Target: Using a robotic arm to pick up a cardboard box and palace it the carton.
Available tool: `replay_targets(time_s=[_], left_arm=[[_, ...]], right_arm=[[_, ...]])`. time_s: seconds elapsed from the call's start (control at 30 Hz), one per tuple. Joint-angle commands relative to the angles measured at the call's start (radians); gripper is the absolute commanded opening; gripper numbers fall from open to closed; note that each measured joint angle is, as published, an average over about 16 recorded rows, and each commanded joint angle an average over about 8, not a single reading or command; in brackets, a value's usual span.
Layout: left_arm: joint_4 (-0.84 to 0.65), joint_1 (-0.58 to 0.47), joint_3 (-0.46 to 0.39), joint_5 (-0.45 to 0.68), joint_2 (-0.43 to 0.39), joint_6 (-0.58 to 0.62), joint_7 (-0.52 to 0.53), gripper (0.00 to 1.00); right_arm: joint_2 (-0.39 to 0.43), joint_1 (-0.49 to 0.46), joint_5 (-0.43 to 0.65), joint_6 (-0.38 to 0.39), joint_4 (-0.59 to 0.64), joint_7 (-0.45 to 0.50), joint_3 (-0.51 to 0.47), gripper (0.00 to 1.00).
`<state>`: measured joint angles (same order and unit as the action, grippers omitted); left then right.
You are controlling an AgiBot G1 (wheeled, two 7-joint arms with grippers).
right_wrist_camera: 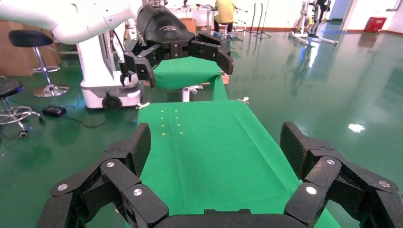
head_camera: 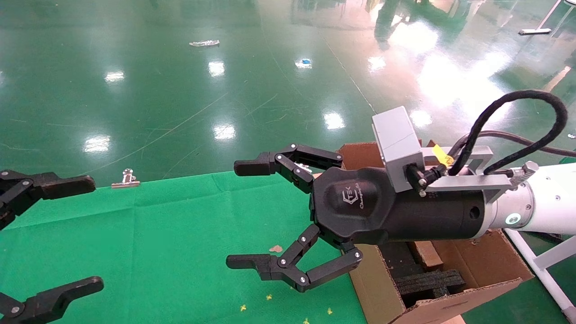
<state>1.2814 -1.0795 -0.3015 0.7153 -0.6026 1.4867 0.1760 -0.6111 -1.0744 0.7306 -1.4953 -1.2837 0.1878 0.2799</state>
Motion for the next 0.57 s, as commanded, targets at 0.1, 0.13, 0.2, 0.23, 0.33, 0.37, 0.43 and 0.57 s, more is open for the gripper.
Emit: replay_targets(time_s=[0.1,0.13,0.2,0.23,0.33,0.37,0.43,0.57], left_arm=[[0.000,0.000,0.000,0.000,0.000,0.000,0.000,1.00],[0.000,0.000,0.000,0.000,0.000,0.000,0.000,1.00],[0.000,0.000,0.000,0.000,0.000,0.000,0.000,1.00],[0.000,0.000,0.000,0.000,0.000,0.000,0.000,1.00],[0.000,0.000,0.000,0.000,0.000,0.000,0.000,1.00],[0.000,0.000,0.000,0.000,0.000,0.000,0.000,1.00],[0.000,0.000,0.000,0.000,0.000,0.000,0.000,1.00],[0.000,0.000,0.000,0.000,0.000,0.000,0.000,1.00]], right_arm=[[0.000,0.000,0.000,0.000,0.000,0.000,0.000,1.00],[0.000,0.000,0.000,0.000,0.000,0.000,0.000,1.00],[0.000,0.000,0.000,0.000,0.000,0.000,0.000,1.00],[0.000,0.000,0.000,0.000,0.000,0.000,0.000,1.00],[0.000,0.000,0.000,0.000,0.000,0.000,0.000,1.00],[0.000,0.000,0.000,0.000,0.000,0.000,0.000,1.00],[0.000,0.000,0.000,0.000,0.000,0.000,0.000,1.00],[0.000,0.000,0.000,0.000,0.000,0.000,0.000,1.00]])
